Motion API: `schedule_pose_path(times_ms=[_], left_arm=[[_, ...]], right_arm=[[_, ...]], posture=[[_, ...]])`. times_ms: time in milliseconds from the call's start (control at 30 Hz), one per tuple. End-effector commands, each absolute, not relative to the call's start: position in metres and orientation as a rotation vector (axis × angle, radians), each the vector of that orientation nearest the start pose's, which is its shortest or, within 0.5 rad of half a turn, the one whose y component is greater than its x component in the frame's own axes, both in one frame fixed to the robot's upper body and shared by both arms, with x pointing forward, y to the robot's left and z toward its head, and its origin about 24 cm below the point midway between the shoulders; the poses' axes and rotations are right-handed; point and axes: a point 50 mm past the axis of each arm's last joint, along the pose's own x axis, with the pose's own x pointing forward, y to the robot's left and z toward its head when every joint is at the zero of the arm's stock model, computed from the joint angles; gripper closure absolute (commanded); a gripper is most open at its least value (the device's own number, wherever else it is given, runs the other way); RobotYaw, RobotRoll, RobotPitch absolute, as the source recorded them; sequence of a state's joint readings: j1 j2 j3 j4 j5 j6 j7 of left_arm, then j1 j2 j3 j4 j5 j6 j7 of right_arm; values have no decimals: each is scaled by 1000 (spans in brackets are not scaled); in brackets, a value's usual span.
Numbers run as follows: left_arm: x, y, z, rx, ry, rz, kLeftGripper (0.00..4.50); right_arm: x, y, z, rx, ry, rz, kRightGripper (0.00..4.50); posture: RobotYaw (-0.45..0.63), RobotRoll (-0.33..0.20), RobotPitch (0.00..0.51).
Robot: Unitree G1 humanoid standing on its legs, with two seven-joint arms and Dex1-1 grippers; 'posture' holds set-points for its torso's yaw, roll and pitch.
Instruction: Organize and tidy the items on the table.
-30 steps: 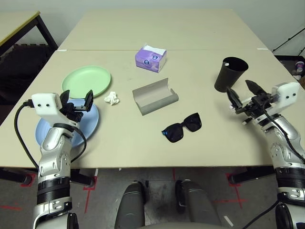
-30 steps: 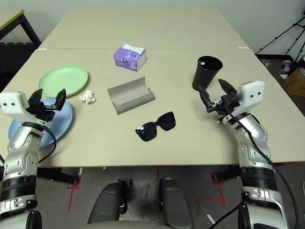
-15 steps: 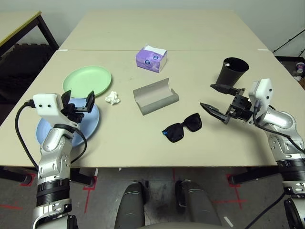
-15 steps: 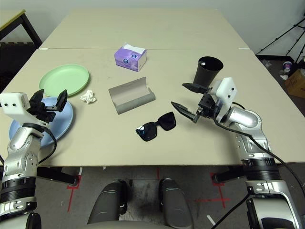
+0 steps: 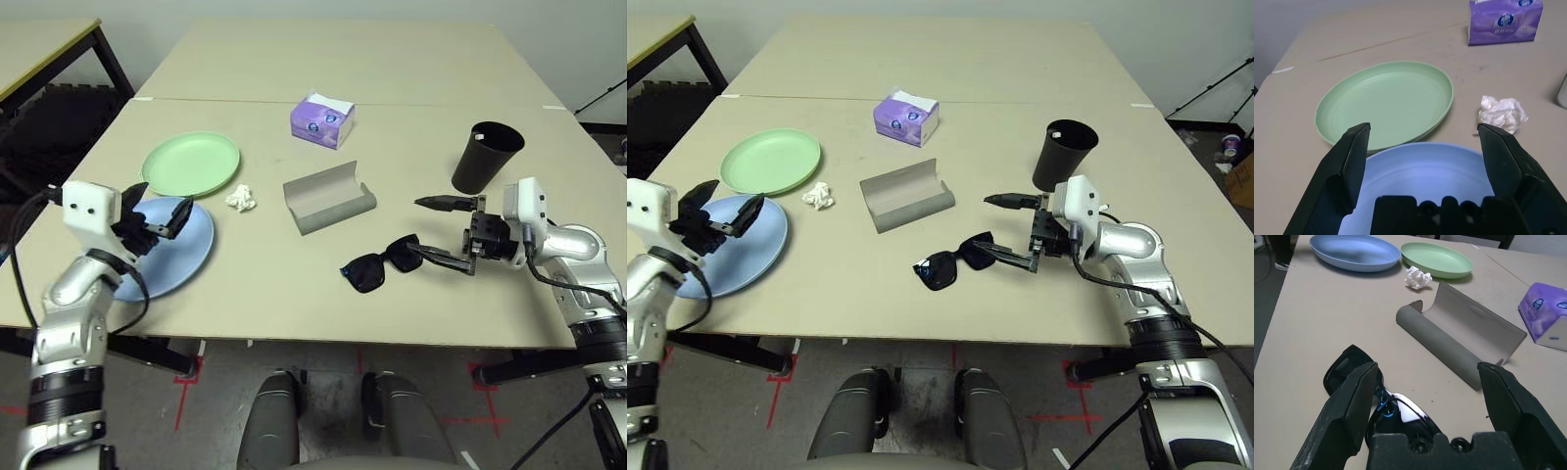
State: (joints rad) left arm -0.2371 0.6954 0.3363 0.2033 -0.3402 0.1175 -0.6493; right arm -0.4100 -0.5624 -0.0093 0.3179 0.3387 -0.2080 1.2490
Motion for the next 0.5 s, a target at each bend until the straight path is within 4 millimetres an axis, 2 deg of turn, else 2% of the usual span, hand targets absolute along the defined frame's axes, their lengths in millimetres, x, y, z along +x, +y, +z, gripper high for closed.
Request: schedule_pose_path(times_ms=[33,267,367,500], left_arm=[[281,330,151,275,42,-274,40],[284,359,162,243,87,-137,40],[278,370,155,238,153,-101,40],[266,374,143,223,223,-69,40]], right_arm=[[294,-207,123,-396,-154,1184,0],[294,-204,123,-397,-162,1186,0],[293,-201,124,-397,-169,1186,0],[293,-201,128,-405,-177,1186,0]], posture=[[36,0,104],[28,0,104],[25,0,105],[25,0,106]])
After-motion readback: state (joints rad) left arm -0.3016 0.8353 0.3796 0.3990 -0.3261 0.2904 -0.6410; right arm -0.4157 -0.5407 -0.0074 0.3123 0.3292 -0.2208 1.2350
